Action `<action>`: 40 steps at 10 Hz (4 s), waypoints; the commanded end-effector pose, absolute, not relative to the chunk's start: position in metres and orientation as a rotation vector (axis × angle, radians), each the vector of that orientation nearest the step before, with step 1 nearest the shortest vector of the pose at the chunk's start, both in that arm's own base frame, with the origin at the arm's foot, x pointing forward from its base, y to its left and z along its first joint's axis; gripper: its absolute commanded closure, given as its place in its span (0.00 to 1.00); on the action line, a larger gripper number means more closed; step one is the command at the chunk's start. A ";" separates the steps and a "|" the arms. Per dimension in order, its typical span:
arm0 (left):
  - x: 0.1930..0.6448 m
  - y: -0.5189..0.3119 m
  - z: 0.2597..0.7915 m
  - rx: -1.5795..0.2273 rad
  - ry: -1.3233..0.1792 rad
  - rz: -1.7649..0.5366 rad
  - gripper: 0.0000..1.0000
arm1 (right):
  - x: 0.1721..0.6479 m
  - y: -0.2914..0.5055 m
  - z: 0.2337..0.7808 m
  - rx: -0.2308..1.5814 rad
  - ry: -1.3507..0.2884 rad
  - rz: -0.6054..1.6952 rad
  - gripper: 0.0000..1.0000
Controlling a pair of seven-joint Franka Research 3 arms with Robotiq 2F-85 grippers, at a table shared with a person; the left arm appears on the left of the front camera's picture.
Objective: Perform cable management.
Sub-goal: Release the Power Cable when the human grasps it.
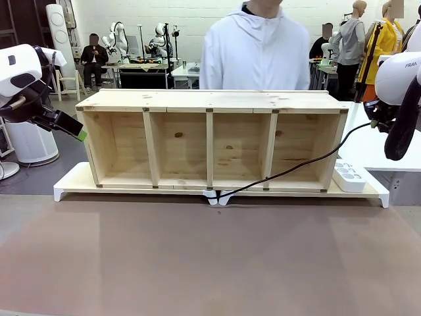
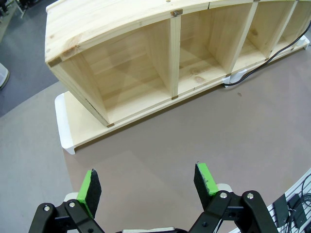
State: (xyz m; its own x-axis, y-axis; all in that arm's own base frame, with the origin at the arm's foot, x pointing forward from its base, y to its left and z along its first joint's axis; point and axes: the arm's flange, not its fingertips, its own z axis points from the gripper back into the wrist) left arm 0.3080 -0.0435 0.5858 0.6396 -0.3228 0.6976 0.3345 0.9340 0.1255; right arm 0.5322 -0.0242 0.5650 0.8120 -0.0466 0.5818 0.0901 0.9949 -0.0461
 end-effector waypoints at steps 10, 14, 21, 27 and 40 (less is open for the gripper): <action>0.310 -0.044 0.586 -0.024 -0.804 -0.362 0.00 | 0.532 -0.025 0.566 -0.074 -0.626 -0.077 0.84; 0.310 -0.044 0.586 -0.024 -0.804 -0.362 0.00 | 0.532 -0.025 0.565 -0.073 -0.619 -0.074 0.74; 0.310 -0.044 0.586 -0.024 -0.804 -0.362 0.00 | 0.532 -0.025 0.564 -0.073 -0.614 -0.071 0.14; 0.310 -0.044 0.586 -0.024 -0.804 -0.362 0.00 | 0.532 -0.025 0.564 -0.073 -0.614 -0.071 0.14; 0.310 -0.044 0.586 -0.024 -0.804 -0.362 0.00 | 0.532 -0.025 0.564 -0.073 -0.614 -0.071 0.14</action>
